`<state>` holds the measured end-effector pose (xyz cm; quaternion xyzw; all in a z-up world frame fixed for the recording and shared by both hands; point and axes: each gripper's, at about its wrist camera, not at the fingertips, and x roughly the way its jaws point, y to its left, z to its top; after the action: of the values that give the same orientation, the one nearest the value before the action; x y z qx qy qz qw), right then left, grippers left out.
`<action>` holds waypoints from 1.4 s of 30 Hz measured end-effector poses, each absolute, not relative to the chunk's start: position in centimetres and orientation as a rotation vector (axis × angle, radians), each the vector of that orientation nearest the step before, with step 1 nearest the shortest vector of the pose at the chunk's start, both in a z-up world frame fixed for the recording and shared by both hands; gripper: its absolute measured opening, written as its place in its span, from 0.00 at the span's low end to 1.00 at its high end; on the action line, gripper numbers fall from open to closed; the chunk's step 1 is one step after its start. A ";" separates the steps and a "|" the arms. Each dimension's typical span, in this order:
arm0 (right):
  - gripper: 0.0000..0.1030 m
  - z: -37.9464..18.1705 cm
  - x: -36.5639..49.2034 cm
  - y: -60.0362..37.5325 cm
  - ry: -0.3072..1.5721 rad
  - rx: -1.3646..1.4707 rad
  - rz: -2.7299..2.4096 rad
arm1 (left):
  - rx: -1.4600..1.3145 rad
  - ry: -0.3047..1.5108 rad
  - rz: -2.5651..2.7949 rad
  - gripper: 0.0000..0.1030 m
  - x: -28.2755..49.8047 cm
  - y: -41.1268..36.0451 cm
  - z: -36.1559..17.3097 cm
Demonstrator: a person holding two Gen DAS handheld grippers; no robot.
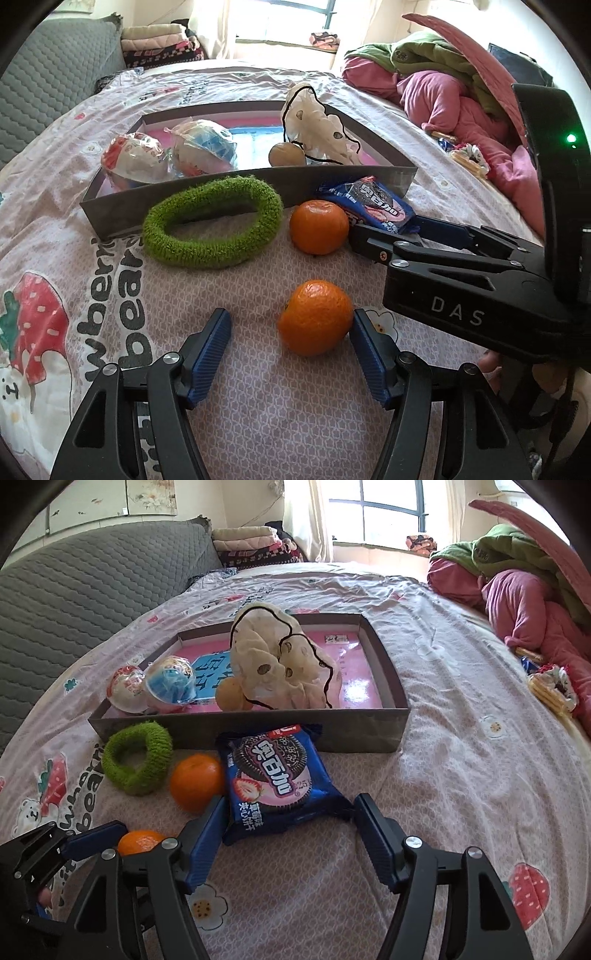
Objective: Organize objects
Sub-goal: 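Lower the left tool over the orange while the right tool reaches the blue cookie packet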
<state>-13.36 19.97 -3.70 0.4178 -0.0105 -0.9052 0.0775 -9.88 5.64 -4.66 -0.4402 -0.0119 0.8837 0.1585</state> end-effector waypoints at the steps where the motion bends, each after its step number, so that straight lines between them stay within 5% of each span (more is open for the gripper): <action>1: 0.67 -3.8 -13.5 20.0 -0.036 1.253 -2.708 | -1.258 -0.032 2.527 0.66 -9.9 5.6 -4.7; 19: 0.67 -4.0 -15.1 19.7 -0.005 1.254 -2.705 | -1.259 0.024 2.532 0.66 -10.6 6.2 -4.8; 33: 0.55 -3.9 -14.3 19.7 0.005 1.240 -2.695 | -1.214 0.127 2.583 0.65 -9.8 7.1 -5.0; 42: 0.55 -3.6 -13.4 20.2 -0.038 1.246 -2.679 | -1.214 0.071 2.578 0.46 -9.6 6.7 -4.5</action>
<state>-13.44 20.22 -3.64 0.4200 -0.0127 -0.9026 0.0932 -9.57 6.66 -4.46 -0.4216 0.0245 0.8948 0.1451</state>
